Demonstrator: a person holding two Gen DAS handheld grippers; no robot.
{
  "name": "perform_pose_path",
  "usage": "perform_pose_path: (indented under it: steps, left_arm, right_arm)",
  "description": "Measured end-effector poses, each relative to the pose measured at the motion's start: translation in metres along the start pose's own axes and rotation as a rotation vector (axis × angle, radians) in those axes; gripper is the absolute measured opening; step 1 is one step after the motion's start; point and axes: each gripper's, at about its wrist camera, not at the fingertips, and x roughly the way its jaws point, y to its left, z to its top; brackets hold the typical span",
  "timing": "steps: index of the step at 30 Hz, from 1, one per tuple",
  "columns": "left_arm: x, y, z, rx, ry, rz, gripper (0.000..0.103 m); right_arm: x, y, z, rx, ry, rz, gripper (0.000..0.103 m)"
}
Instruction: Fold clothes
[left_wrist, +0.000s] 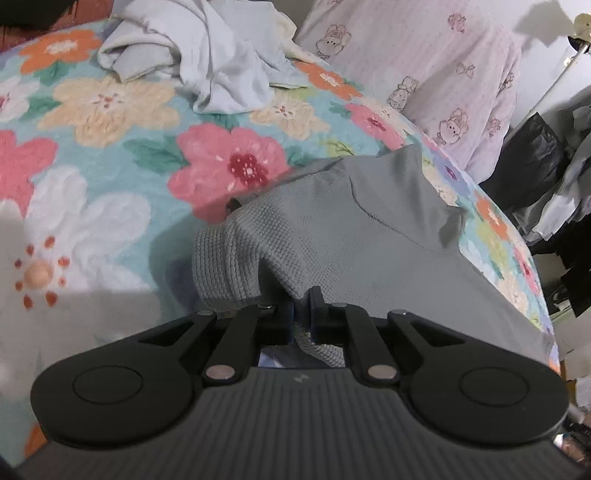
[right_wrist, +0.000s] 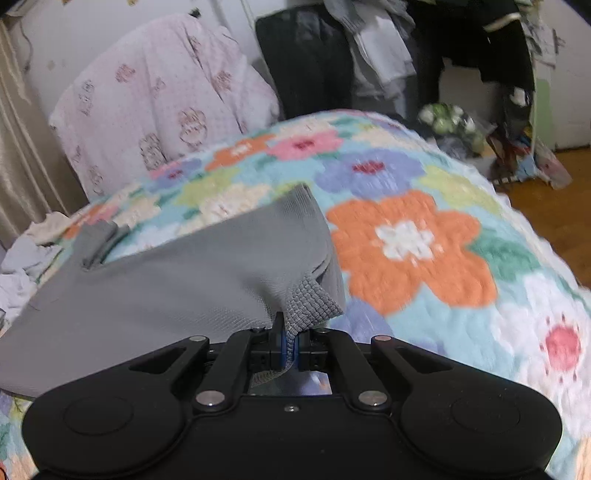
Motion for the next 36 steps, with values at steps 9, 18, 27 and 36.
perform_pose_path:
  steps: [9, 18, 27, 36]
  left_arm:
    - [-0.012, 0.002, -0.016, -0.02, 0.076, 0.007, 0.007]
    - [-0.019, 0.009, -0.014, 0.006, 0.129, 0.04, 0.008]
    - [-0.044, -0.003, -0.004, 0.07, 0.055, -0.039, 0.017]
    - [-0.044, -0.008, 0.002, 0.16, -0.007, -0.059, 0.041]
  right_arm:
    - [-0.01, 0.004, -0.003, -0.059, 0.024, -0.075, 0.003]
    - [-0.014, 0.016, -0.003, -0.163, 0.04, -0.358, 0.054]
    - [-0.034, 0.069, 0.029, -0.11, 0.037, -0.036, 0.054]
    - [0.025, 0.193, 0.022, -0.278, 0.25, 0.359, 0.055]
